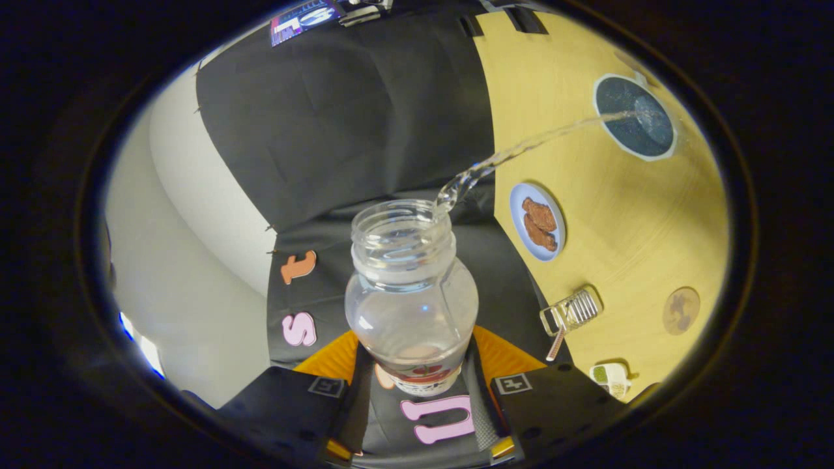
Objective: Take the bottle from table, then pour the juice into the cup, finally place the bottle on the coaster
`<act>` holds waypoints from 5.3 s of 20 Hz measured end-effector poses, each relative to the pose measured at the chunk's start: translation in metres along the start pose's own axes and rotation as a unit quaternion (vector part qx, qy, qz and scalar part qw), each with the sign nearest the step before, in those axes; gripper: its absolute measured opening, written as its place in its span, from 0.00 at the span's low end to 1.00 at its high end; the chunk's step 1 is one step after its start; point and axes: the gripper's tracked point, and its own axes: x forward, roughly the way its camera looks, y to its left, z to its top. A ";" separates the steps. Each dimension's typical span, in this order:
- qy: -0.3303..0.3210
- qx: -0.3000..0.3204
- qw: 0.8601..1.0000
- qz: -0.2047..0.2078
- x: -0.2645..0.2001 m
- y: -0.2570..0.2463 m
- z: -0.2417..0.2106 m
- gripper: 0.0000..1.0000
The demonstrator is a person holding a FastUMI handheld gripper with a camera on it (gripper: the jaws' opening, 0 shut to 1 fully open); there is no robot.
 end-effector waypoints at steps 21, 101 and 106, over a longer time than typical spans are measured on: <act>-0.017 0.052 0.998 0.019 0.003 0.013 0.004 0.68; -0.038 0.168 0.973 0.156 -0.007 0.111 0.012 0.68; -0.041 0.171 0.972 0.158 -0.007 0.111 0.012 0.68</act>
